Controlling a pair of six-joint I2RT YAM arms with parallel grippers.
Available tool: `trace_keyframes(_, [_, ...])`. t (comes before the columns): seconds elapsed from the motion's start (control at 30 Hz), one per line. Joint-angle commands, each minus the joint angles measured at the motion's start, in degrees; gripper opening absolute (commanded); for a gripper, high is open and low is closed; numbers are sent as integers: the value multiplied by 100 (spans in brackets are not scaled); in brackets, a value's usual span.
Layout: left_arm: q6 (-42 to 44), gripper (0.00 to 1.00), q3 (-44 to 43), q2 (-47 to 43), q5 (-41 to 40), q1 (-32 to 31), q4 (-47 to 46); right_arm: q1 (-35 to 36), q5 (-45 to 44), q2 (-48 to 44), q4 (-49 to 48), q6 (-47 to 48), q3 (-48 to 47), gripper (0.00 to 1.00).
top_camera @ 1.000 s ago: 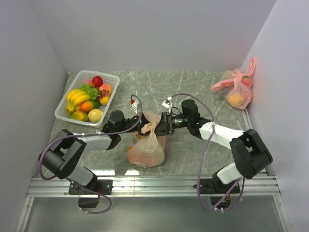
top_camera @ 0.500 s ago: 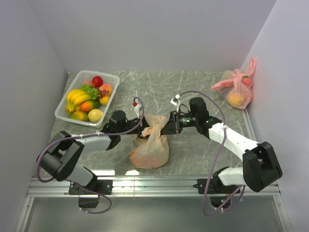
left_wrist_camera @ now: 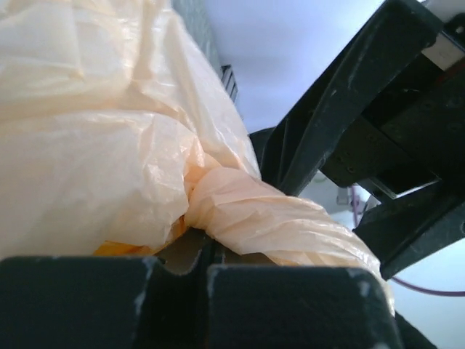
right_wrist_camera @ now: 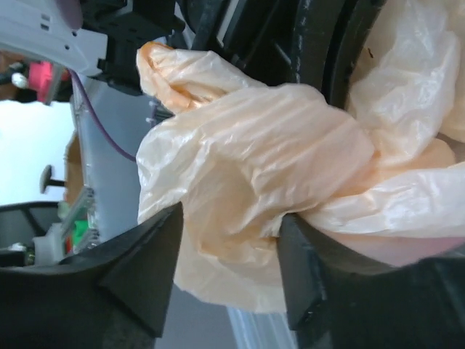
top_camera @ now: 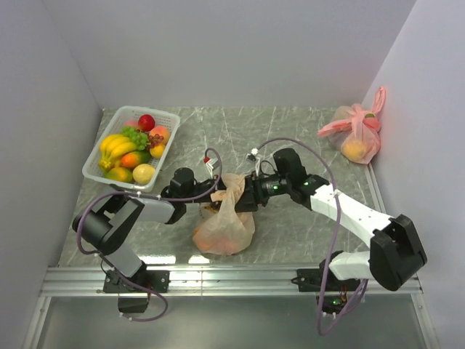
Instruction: Place the fake fruits into the plastic bag and tie a complex knot
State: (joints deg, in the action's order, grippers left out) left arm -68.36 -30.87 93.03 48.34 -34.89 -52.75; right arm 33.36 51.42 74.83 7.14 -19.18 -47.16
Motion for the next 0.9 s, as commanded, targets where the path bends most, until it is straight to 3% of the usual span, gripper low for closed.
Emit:
trace_keyframes(0.0, [-293, 0, -262, -250, 88, -35, -1044, -286, -123, -380, 885, 730, -354, 65])
trace_keyframes(0.03, [-266, 0, -244, -294, 71, -35, -948, -374, -132, -433, 1173, 818, -460, 72])
trace_keyframes(0.1, [-222, 0, -183, -391, 44, -26, -930, -436, -167, -557, 1412, 1012, -724, 76])
trace_keyframes(0.2, [-152, 0, -165, -461, 62, -35, -868, -620, -185, -741, 1712, 987, -830, 76])
trace_keyframes(0.3, [-116, 0, -173, -488, 97, -35, -798, -945, -62, -926, 1590, 793, -637, 71])
trace_keyframes(0.43, [-125, 0, -182, -462, 97, -26, -807, -1157, -184, -988, 1037, 389, -242, 56])
trace_keyframes(0.7, [-143, 0, -261, -330, 106, -61, -868, -981, -492, -610, 245, -200, 259, 55])
trace_keyframes(0.8, [-125, 0, -253, -295, 88, -122, -903, -815, -378, -513, -167, -419, 356, 59])
trace_keyframes(0.87, [-160, 0, -270, -233, 79, -167, -947, -604, -404, -478, -484, -629, 417, 69])
